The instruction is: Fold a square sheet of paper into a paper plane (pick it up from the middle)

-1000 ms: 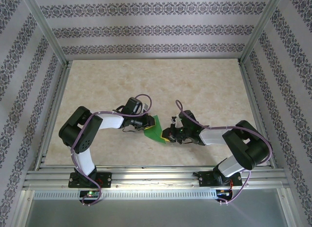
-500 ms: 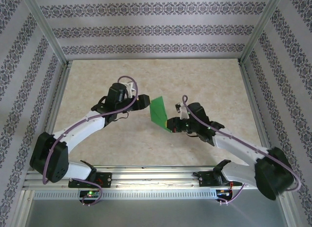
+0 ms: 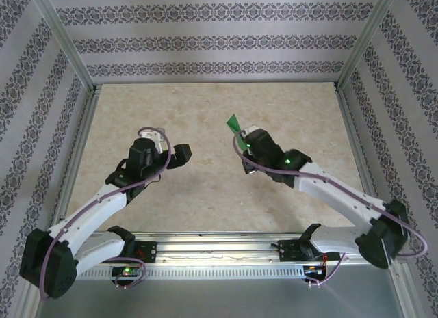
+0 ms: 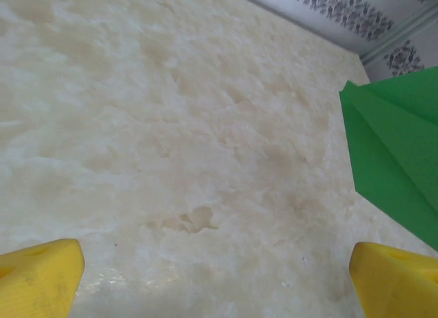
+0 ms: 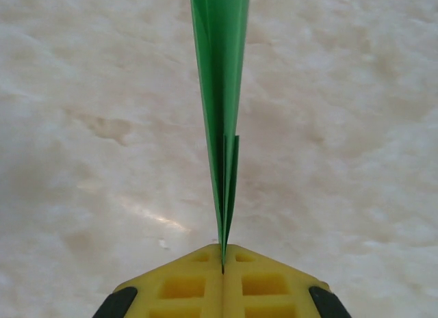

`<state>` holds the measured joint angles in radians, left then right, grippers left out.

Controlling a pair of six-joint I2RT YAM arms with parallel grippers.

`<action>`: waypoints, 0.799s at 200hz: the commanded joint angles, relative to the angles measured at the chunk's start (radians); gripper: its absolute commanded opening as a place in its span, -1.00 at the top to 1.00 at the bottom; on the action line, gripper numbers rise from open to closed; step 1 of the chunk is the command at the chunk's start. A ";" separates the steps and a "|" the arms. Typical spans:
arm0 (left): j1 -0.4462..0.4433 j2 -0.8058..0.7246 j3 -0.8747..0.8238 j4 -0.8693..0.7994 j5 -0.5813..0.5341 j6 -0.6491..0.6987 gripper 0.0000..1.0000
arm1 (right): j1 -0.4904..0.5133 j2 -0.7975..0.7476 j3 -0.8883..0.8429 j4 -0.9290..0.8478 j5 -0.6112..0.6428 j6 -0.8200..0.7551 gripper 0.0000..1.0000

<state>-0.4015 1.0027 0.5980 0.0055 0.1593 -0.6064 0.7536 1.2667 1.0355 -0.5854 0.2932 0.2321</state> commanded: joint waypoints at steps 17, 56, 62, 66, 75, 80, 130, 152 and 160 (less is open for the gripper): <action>0.039 -0.102 -0.084 0.054 -0.109 -0.052 -0.99 | 0.086 0.208 0.126 -0.362 0.364 -0.024 1.00; 0.044 -0.223 -0.098 -0.095 -0.300 -0.038 -0.99 | 0.189 0.324 0.151 -0.353 0.406 0.046 1.00; 0.044 -0.241 -0.099 -0.115 -0.326 -0.044 -0.99 | 0.204 0.349 0.153 -0.351 0.400 0.057 1.00; 0.045 -0.250 -0.101 -0.126 -0.342 -0.048 -0.99 | 0.215 0.368 0.156 -0.346 0.393 0.065 1.00; 0.045 -0.274 -0.105 -0.143 -0.361 -0.048 -0.99 | 0.232 0.412 0.166 -0.344 0.362 0.084 1.00; 0.046 -0.287 -0.106 -0.149 -0.367 -0.047 -0.99 | 0.242 0.436 0.173 -0.340 0.335 0.092 0.97; 0.047 -0.328 -0.098 -0.161 -0.346 -0.021 -0.99 | 0.286 0.553 0.240 -0.256 0.043 0.191 0.74; 0.047 -0.313 -0.098 -0.124 -0.296 -0.033 -0.99 | 0.284 0.535 0.247 -0.188 -0.079 0.207 0.52; 0.047 -0.302 -0.098 -0.107 -0.268 -0.029 -0.99 | 0.282 0.517 0.241 -0.164 -0.104 0.209 0.49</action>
<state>-0.3695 0.6865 0.5011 -0.1196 -0.1638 -0.6395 1.0306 1.8214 1.2526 -0.8318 0.3424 0.3962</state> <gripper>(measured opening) 0.997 0.229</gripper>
